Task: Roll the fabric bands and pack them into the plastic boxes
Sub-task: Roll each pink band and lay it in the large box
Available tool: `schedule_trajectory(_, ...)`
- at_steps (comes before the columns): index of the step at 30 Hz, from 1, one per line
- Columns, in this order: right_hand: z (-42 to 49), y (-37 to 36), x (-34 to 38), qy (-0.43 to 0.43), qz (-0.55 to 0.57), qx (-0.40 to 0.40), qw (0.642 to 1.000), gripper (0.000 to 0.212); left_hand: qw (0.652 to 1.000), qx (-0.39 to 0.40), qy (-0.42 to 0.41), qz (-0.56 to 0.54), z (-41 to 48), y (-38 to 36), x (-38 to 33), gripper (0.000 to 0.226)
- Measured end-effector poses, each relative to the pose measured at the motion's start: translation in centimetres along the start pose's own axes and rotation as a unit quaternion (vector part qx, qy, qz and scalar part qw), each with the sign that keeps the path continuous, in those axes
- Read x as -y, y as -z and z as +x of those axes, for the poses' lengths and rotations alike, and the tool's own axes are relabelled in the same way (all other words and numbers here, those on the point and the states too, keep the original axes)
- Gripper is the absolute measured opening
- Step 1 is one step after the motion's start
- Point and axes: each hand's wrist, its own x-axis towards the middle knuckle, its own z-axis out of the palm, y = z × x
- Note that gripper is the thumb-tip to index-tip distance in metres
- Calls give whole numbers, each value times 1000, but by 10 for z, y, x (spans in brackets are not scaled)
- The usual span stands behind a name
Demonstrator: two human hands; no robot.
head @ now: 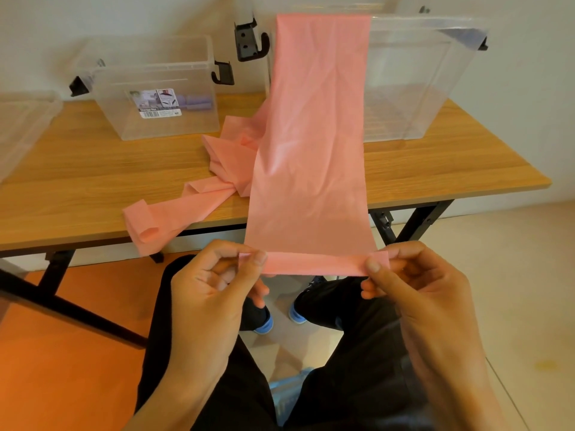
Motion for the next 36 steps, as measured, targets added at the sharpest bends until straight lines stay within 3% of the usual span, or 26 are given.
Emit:
schedule_trajectory(9,-1,2,-4,-18,-14,-5,1000,13,999,25,-14,19,-5,8,4,6)
schedule_trajectory(14,0,1,-7,-45,-59,23,997,26,998,55,-18,0,-2,7,2,8)
schedule_trajectory(19,3,-1,-6,-102,-50,65,991,24,994,111,-18,-6,1,7,5,11)
schedule_trajectory(25,3,-4,-4,-132,26,87,987,36,987,150,-37,35,3,13,9,18)
schedule_trajectory(30,4,-4,-7,-108,72,64,989,27,985,168,-21,37,2,13,9,27)
schedule_trajectory(36,5,-2,-10,-40,50,29,998,25,980,193,-22,44,3,14,3,15)
